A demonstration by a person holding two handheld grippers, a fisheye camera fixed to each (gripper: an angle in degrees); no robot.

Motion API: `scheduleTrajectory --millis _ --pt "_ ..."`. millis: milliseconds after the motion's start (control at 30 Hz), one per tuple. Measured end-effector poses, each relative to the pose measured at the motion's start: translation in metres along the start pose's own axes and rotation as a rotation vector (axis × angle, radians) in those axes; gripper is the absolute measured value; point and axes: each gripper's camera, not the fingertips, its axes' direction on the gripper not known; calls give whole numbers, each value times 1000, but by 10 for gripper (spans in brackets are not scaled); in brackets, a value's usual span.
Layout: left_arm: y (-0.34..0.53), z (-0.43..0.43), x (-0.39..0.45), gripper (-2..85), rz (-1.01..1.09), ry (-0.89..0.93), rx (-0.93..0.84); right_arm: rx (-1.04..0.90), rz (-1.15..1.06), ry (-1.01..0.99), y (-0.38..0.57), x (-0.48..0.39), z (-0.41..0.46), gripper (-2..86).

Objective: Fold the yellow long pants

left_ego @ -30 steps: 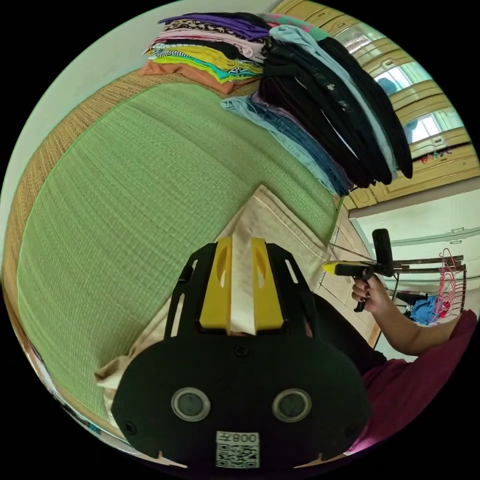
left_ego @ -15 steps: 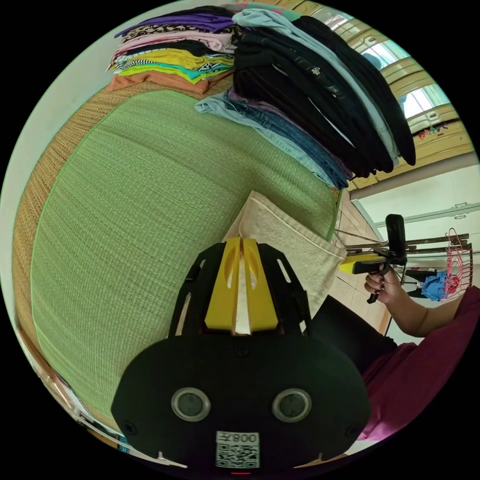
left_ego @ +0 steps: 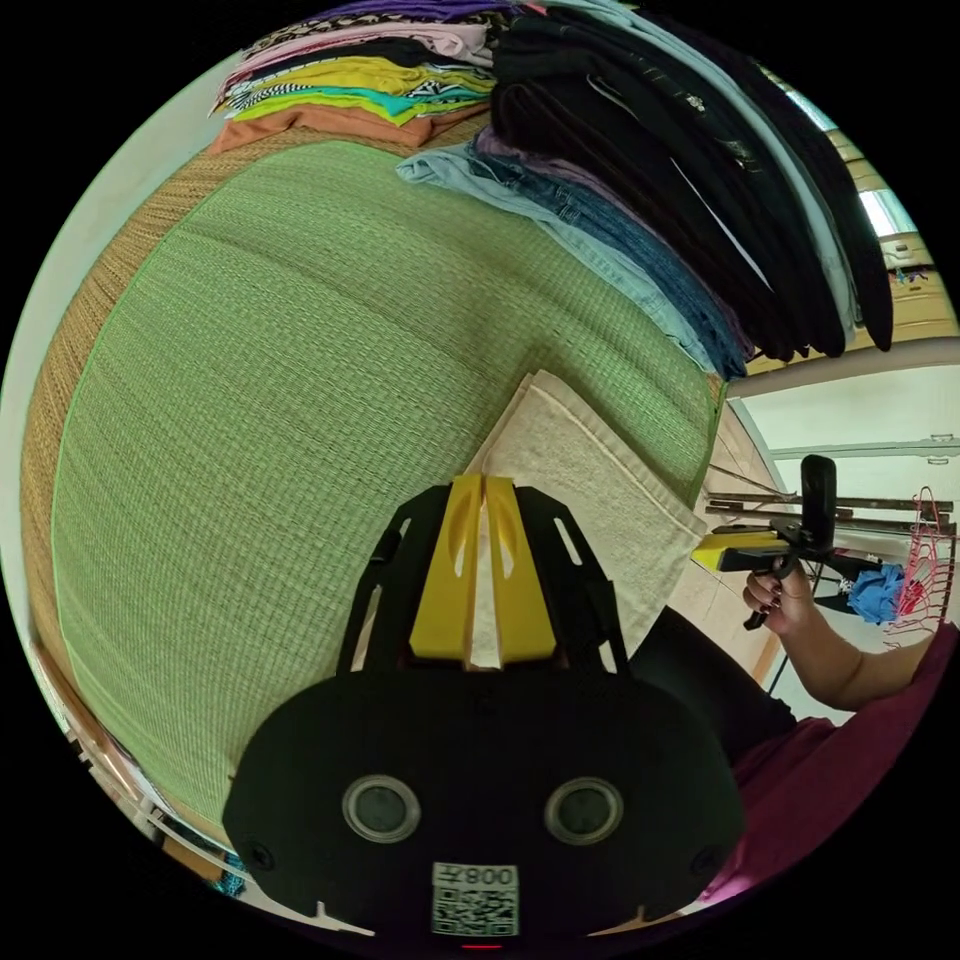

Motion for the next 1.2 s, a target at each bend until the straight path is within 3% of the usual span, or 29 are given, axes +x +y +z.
scheduleTrajectory --millis 333,567,833,1033,1200 --pt "51 -22 -31 5 -24 -1 60 38 25 16 -3 -45 -29 0" --pt "97 -41 -66 5 -41 -14 62 10 -160 134 -21 -138 -31 0" --pt "177 -79 -120 3 -98 2 124 -101 -369 518 -59 -227 8 1" --pt "315 -143 -175 3 -130 45 238 -111 -467 611 -73 -284 3 1" --pt "506 -192 -261 3 -305 -4 281 -210 -472 600 -105 -322 -9 1"
